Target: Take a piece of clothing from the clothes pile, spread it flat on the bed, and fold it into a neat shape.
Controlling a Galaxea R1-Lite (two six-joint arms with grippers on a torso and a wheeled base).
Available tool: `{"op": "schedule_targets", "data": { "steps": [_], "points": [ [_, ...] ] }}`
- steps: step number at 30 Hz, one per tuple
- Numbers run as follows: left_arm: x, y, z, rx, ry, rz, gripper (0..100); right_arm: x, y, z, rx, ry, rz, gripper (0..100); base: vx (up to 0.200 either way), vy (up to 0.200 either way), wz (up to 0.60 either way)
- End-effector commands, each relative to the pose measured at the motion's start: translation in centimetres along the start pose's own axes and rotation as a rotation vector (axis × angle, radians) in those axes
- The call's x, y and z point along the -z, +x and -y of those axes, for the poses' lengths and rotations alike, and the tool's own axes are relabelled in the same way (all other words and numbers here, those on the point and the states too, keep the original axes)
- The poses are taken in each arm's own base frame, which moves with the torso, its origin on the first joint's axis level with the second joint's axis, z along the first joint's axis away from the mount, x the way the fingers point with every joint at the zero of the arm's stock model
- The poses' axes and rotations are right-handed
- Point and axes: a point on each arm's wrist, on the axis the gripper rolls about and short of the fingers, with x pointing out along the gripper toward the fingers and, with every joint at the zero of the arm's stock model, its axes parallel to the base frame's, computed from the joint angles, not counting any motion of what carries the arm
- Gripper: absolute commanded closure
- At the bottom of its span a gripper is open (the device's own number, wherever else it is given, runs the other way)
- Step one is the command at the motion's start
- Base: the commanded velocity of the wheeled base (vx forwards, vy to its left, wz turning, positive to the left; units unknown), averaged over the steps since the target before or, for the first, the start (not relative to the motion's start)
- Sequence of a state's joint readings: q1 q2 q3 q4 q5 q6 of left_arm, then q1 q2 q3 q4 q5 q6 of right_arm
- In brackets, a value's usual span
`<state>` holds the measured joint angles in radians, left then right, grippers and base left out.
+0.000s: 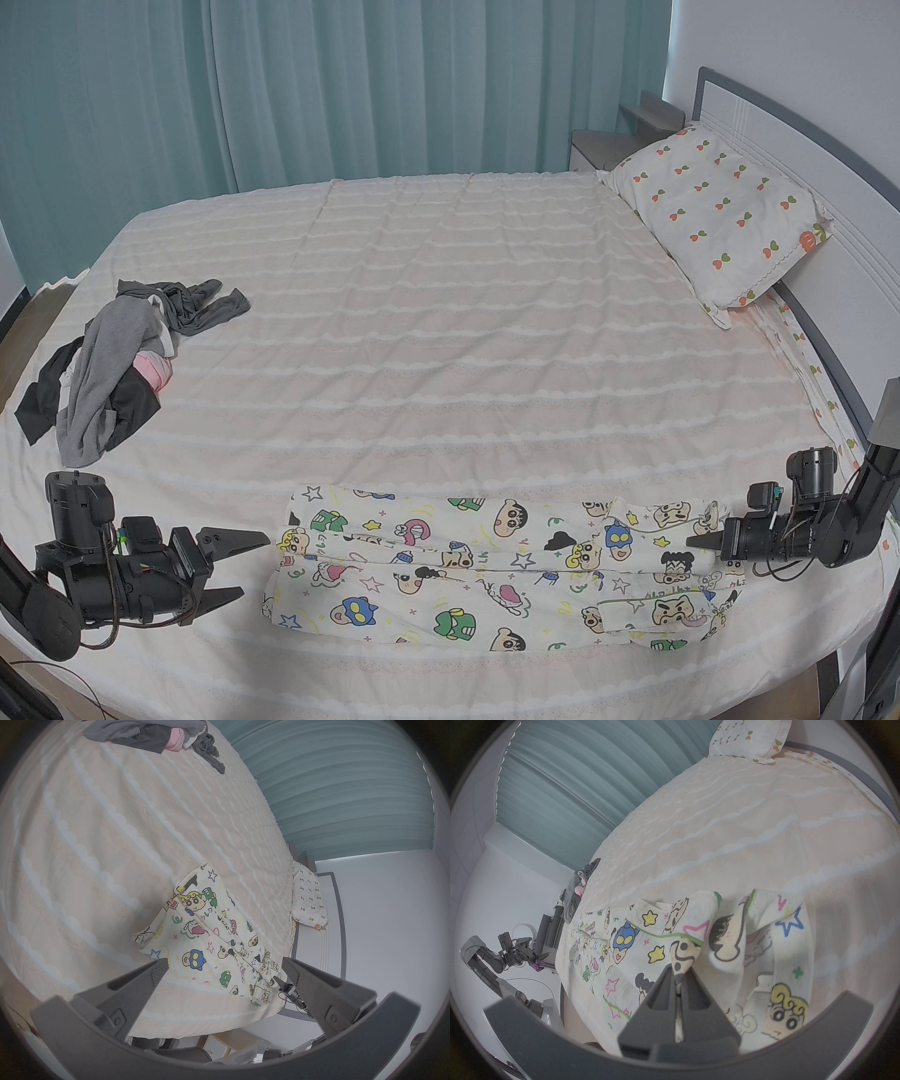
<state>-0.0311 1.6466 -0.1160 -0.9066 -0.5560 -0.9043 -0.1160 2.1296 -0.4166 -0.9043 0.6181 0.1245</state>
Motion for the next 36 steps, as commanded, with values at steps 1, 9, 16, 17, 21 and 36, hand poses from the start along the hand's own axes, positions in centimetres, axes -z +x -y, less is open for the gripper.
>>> {"op": "schedule_targets", "data": {
  "steps": [1,9,16,17,21,36],
  "points": [
    [0.0,0.1,0.0,-0.002,-0.003,-0.002,0,0.2,-0.2,0.3,0.009,0.009,0.006,100,0.000,0.000,0.00],
    [0.0,0.2,-0.1,-0.005,-0.003,-0.005,0,0.3,-0.5,0.2,0.023,0.003,0.012,0,0.000,0.000,0.00],
    [0.0,0.2,-0.1,-0.004,-0.002,-0.004,0,-2.4,-2.6,-0.1,0.104,-0.077,0.227,0,0.000,0.000,0.00],
    [0.0,0.2,-0.1,-0.004,-0.004,-0.004,0,-2.7,-3.1,-0.4,0.108,-0.075,0.261,0,0.000,0.000,0.00],
    [0.0,0.1,-0.1,-0.004,-0.004,-0.004,0,-2.9,-3.2,-3.3,0.015,-0.036,0.304,0,0.000,0.000,0.00],
    [0.0,0.2,-0.1,-0.005,-0.003,-0.008,0,1.7,3.9,-5.4,-0.083,0.146,0.163,0,0.000,0.000,0.00]
  ]
}}
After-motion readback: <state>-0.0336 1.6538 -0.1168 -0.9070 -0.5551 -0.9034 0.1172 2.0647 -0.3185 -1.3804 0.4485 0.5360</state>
